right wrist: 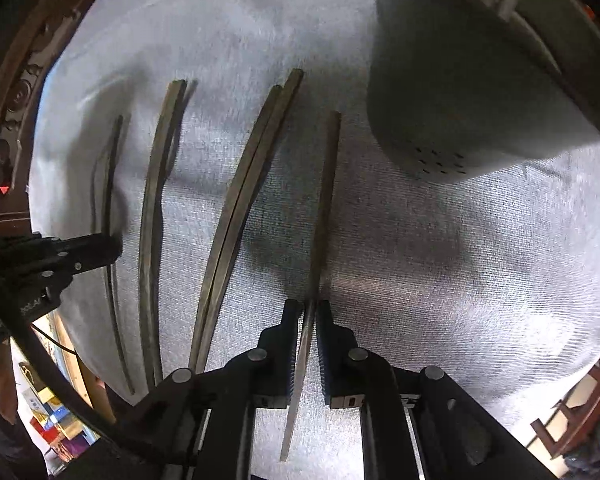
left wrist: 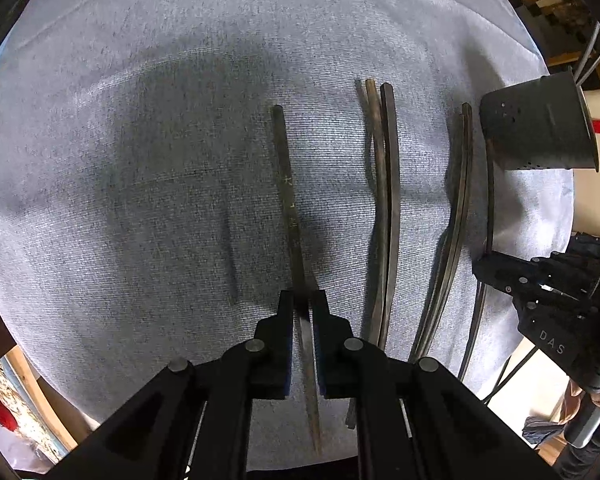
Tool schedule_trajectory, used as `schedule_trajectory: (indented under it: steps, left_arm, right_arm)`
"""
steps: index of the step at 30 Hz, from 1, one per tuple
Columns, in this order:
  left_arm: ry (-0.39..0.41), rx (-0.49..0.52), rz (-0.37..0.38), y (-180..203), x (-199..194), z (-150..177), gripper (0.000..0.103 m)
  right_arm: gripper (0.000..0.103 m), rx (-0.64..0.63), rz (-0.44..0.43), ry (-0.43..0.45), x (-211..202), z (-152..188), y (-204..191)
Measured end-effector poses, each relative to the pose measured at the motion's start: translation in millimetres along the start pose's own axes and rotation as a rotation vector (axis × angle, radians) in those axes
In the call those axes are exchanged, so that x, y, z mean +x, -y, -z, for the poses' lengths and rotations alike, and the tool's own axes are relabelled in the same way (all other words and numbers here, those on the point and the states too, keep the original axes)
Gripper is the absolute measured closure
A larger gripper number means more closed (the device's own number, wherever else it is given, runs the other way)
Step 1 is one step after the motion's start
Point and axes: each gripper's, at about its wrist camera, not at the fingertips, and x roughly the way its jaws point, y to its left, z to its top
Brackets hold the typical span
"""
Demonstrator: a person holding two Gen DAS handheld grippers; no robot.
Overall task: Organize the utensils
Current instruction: 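Lift the left gripper's chopstick upright while the right gripper carries its chopstick toward the cup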
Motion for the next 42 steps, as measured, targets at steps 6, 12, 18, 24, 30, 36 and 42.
schedule_trajectory:
  steps: [6, 12, 18, 24, 30, 36, 42]
  left_arm:
    - [0.007, 0.017, -0.008, 6.5, -0.4, 1.1, 0.085]
    - [0.032, 0.042, -0.025, 9.6, -5.7, 4.8, 0.095]
    - [0.07, 0.013, 0.018, -6.6, -16.9, 11.0, 0.095]
    - [0.22, -0.014, 0.074, -25.2, -58.6, 33.5, 0.098]
    - [0.489, -0.042, 0.058, -34.3, -117.0, 61.1, 0.098]
    - [0.715, -0.065, -0.02, -34.3, -144.0, 85.5, 0.098]
    - [0.828, -0.08, -0.08, -25.7, -131.4, 104.0, 0.098]
  right_arm:
    - [0.085, -0.002, 0.015, 0.001, 0.7, -7.1, -14.2]
    - [0.088, -0.035, 0.051, 0.052, -0.6, -6.4, -24.4]
    - [0.097, -0.026, -0.017, 0.159, -11.6, 11.1, -20.0]
    - [0.097, -0.024, -0.079, 0.354, -49.2, 42.3, -18.7]
    - [0.097, 0.053, -0.111, 0.585, -86.8, 71.2, -2.5]
    - [0.097, 0.146, -0.06, 0.863, -116.4, 98.2, 21.1]
    - [0.097, 0.185, 0.025, 1.09, -127.5, 123.5, 25.0]
